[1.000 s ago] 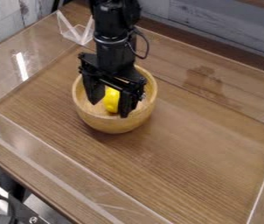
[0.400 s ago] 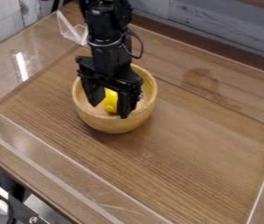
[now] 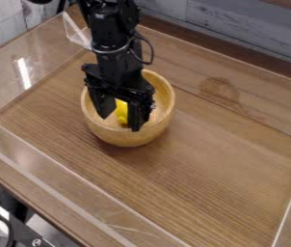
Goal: Remove the lemon from inside the brown bowl and put it on the table
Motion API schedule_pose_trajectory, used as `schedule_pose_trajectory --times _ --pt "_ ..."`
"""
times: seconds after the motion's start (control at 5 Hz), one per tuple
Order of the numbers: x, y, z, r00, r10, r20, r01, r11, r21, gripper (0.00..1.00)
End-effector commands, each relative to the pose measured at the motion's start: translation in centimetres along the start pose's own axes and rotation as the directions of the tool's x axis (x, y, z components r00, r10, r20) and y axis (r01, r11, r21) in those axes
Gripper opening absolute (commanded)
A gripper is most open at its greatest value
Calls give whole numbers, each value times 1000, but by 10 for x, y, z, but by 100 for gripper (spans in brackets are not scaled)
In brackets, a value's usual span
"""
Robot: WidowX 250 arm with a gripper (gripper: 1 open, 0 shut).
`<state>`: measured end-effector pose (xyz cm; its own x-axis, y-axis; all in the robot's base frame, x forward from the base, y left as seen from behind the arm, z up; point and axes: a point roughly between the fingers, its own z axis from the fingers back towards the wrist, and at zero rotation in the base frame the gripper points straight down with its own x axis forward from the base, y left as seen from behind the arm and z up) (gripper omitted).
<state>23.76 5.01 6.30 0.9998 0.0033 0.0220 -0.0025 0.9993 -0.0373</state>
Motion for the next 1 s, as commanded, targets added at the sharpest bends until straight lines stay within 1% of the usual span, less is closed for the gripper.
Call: schedule_pose_trajectory --times 0.0,0.8 --pt "1 7 0 999 2 32 -2 1000 3 100" --pt "3 12 -8 997 -5 81 6 1000 -11 100"
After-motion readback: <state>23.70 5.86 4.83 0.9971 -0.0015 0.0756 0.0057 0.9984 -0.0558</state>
